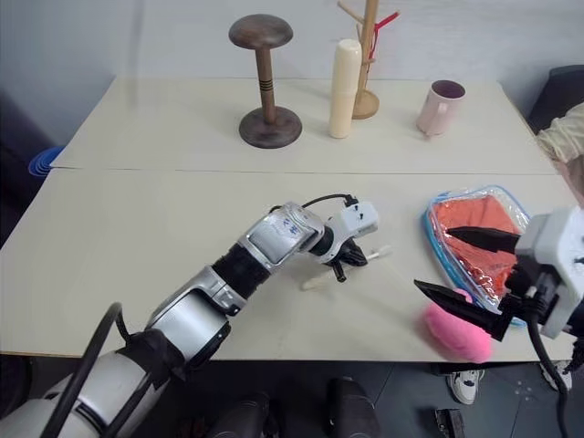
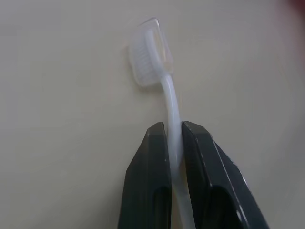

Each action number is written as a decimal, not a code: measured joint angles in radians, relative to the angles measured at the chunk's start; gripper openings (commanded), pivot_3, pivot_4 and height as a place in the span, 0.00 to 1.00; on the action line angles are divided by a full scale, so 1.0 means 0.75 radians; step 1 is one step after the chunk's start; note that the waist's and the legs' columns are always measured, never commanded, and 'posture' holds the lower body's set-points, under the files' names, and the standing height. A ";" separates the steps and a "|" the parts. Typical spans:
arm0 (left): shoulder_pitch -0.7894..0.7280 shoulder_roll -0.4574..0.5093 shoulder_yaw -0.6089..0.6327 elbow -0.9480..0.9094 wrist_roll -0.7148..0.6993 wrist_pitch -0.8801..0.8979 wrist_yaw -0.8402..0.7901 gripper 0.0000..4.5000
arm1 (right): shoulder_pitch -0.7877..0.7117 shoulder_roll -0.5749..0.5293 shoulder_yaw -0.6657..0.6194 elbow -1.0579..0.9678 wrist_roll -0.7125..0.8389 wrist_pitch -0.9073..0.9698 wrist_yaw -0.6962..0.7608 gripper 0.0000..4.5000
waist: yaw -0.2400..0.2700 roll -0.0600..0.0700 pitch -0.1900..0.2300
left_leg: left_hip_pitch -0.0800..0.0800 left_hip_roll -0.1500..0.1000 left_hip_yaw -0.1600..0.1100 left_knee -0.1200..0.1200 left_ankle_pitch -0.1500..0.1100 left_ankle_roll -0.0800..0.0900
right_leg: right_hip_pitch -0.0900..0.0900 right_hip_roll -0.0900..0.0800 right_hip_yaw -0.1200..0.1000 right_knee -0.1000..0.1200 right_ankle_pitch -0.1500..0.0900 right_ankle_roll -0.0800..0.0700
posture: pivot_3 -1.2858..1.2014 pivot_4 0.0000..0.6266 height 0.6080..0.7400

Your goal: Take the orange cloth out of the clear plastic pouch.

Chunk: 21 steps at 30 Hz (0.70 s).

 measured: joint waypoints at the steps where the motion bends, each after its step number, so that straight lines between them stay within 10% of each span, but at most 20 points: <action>1: 0.021 0.044 0.063 -0.049 -0.004 0.057 0.034 0.03 | -0.041 -0.003 0.044 0.006 0.000 -0.009 -0.004 1.00 | -0.012 0.000 0.000 | 0.000 0.000 0.000 0.000 0.000 -0.001 | 0.000 0.000 0.000 0.001 0.000 0.000 | 0.52 0.24 1.00; 13: 0.564 0.881 0.797 -0.561 -0.018 0.445 0.232 0.03 | -0.461 -0.009 0.553 0.186 -0.120 -0.117 0.034 1.00 | -0.048 -0.001 0.000 | 0.000 0.000 -0.011 0.002 0.002 -0.005 | 0.001 -0.001 -0.008 0.003 -0.001 -0.001 | 0.52 0.24 1.00; 21: 0.744 1.110 0.951 -0.396 -0.018 0.239 0.270 0.03 | -0.600 0.044 0.746 0.350 -0.240 -0.216 0.113 1.00 | -0.017 -0.001 0.000 | -0.003 -0.001 -0.014 0.003 0.002 -0.004 | 0.001 -0.004 -0.012 0.001 -0.001 -0.002 | 0.52 0.24 1.00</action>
